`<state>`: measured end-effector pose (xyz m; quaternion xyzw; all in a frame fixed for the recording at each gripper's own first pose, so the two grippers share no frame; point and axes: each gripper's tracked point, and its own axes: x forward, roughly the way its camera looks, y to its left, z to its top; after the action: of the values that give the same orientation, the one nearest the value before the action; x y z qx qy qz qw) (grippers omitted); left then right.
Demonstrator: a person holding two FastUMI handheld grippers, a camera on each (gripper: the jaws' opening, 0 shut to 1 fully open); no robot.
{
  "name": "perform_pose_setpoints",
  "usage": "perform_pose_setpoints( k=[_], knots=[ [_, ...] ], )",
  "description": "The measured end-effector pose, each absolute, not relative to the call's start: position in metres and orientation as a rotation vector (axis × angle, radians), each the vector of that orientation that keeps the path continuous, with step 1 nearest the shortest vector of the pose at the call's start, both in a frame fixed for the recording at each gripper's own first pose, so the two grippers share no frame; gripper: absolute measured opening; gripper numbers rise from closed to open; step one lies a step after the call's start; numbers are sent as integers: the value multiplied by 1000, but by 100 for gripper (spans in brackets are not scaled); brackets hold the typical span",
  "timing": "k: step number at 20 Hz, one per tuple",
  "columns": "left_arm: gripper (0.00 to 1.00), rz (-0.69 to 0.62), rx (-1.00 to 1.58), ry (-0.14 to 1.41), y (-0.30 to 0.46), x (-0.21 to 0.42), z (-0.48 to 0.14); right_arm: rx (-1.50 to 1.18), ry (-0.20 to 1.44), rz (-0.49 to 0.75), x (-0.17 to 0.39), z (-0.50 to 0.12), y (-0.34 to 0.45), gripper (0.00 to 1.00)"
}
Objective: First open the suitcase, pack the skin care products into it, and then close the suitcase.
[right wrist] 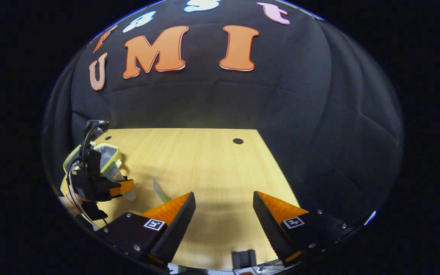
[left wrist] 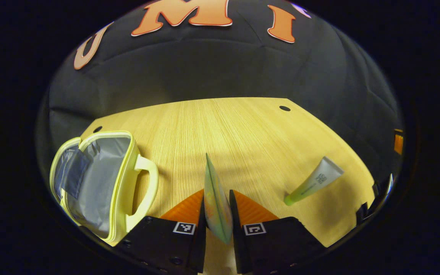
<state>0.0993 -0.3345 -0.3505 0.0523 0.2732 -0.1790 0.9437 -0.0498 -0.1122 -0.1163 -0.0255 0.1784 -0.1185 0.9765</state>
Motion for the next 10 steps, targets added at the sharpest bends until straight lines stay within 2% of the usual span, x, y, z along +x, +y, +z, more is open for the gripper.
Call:
perform_pose_setpoints(
  k=[5, 10],
  knots=[
    [31, -386, 98, 567, -305, 52, -300, -49, 307, -61, -17, -111, -58, 96],
    [31, -330, 94, 554, -261, 18, -271, -131, 372, 105, 25, -152, -18, 96]
  ],
)
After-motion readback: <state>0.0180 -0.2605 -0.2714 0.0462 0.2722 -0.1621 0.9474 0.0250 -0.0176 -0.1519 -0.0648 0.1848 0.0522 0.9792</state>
